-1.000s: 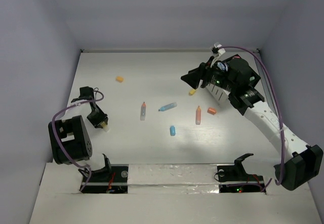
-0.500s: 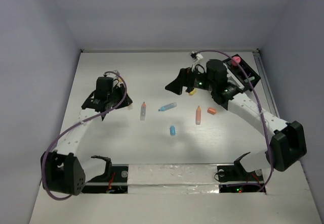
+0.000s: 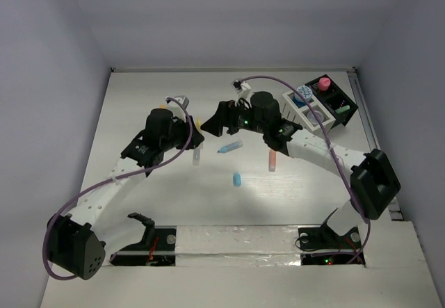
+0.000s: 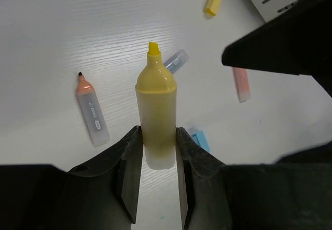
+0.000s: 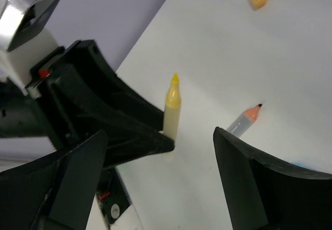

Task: Sort the stationery into containers
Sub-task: Pick up the pen from the center of the board.

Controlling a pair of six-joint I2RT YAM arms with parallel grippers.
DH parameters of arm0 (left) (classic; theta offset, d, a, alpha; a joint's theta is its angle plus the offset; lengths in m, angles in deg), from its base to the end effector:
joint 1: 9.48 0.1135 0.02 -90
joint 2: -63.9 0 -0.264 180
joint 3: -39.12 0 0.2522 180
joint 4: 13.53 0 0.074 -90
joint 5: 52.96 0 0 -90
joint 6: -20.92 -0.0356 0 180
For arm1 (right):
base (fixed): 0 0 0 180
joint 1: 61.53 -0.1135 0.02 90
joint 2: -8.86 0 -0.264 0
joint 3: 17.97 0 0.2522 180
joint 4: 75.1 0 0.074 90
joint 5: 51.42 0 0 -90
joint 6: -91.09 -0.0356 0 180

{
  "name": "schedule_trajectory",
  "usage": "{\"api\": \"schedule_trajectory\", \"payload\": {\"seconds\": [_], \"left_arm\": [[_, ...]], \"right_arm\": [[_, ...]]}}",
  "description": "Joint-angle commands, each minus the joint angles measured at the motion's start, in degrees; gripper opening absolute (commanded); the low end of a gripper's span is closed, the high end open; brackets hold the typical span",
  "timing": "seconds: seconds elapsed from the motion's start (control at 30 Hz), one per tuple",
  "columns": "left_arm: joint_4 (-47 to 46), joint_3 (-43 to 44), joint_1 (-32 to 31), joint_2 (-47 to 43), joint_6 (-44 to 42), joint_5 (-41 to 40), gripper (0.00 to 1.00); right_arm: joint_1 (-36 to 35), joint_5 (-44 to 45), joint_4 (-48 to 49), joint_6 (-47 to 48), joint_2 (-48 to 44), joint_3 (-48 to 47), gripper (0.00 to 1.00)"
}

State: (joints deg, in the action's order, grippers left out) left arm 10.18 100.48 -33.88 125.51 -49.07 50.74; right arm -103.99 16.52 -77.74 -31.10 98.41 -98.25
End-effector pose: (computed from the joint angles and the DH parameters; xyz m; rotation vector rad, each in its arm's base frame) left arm 0.2205 -0.1093 0.3006 0.2380 2.0387 -0.7302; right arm 0.2651 0.2607 0.3148 -0.4759 1.8920 1.2464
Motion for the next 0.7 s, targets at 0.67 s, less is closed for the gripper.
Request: {"api": "schedule_trajectory", "payload": {"seconds": [0.67], "left_arm": [[-2.49, -0.66, -3.72, -3.16, -3.75, -0.06, 0.0]], "right_arm": [[-3.07, 7.04, 1.02, -1.65, 7.64, -7.83, 0.57]]}}
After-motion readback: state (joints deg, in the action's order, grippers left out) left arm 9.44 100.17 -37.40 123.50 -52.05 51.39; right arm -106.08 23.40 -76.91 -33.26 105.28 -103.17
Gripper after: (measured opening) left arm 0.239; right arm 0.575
